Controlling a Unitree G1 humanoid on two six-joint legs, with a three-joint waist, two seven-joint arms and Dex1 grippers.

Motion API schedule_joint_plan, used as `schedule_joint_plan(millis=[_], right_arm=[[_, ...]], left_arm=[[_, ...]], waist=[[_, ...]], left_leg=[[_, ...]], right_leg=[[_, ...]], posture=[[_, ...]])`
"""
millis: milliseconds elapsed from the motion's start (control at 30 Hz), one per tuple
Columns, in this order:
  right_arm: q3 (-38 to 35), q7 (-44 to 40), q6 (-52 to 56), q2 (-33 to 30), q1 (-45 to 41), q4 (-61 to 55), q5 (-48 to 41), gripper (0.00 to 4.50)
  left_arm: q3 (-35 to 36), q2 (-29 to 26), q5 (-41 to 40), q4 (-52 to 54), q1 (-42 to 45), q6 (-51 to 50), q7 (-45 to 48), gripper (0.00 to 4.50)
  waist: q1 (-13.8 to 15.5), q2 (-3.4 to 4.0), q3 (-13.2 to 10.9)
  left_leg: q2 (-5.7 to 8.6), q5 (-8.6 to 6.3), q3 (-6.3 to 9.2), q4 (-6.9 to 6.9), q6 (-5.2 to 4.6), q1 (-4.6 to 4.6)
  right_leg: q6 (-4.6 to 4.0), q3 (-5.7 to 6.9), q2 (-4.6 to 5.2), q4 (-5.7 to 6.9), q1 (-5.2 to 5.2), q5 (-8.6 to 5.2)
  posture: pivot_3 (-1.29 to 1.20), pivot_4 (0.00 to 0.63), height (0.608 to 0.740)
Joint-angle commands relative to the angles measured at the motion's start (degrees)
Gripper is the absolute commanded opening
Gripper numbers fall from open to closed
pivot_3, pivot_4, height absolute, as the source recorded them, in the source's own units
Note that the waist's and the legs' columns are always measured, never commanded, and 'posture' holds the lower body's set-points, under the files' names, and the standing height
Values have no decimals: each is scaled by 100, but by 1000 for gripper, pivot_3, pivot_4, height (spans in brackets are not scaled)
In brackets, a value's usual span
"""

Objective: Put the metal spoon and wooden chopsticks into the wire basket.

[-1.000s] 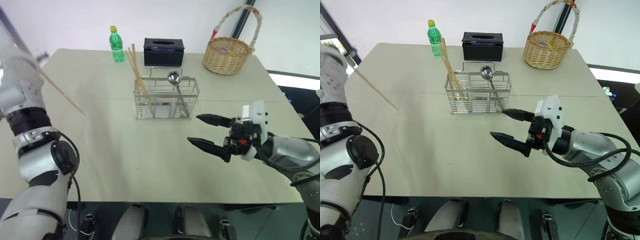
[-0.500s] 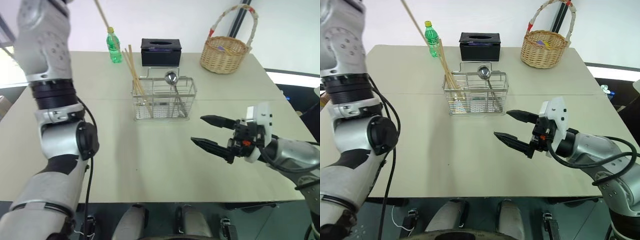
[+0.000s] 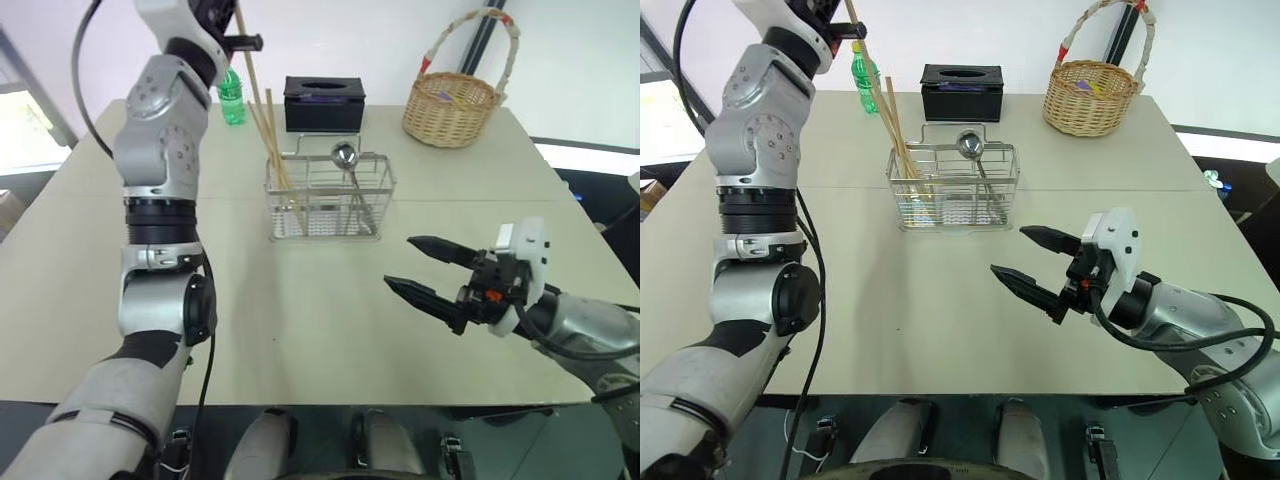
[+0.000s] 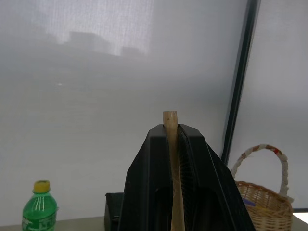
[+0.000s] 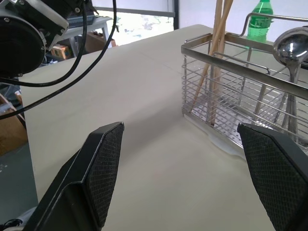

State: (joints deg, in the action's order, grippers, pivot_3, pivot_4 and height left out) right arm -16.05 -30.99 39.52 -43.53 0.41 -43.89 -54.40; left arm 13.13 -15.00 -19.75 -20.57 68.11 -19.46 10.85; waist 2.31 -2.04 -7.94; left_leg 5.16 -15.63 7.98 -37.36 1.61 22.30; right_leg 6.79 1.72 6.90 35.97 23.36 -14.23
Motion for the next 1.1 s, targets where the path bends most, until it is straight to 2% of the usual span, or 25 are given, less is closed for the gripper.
schedule_joint_plan(millis=[33, 400, 767, 1100], right_arm=[[-54, 56, -130, 54, 6, -257, -53, 3926], [140, 39, -296, 183, -57, -175, 155, 3926], [122, -4, -313, 166, -80, -168, 174, 3926], [-29, 121, -240, 110, -95, -199, 17, 3926]], left_arm=[[55, -115, -35, 143, 349, 28, 21, 25], [466, -530, -636, 32, 1001, -688, 145, 25], [8, -411, -313, 204, 451, -503, 415, 25], [-203, 110, -87, 322, -449, -246, 241, 25]], waist=[[-3, 0, 0], [-7, 2, -2], [-11, 2, -2], [-5, 4, -1]], left_leg=[[0, 0, 0, 0, 0, 0], [-1, 0, 0, 3, 0, -6], [0, 0, 1, 2, 0, -7], [0, 0, 1, 1, 0, -7]], right_leg=[[0, 0, 0, 0, 0, 0], [1, 0, -3, 1, -2, -1], [0, -1, -4, 3, -3, 0], [0, -2, -2, 2, -4, 0]], posture=[[0, 150, 661], [0, 150, 661], [0, 150, 661], [0, 150, 661]])
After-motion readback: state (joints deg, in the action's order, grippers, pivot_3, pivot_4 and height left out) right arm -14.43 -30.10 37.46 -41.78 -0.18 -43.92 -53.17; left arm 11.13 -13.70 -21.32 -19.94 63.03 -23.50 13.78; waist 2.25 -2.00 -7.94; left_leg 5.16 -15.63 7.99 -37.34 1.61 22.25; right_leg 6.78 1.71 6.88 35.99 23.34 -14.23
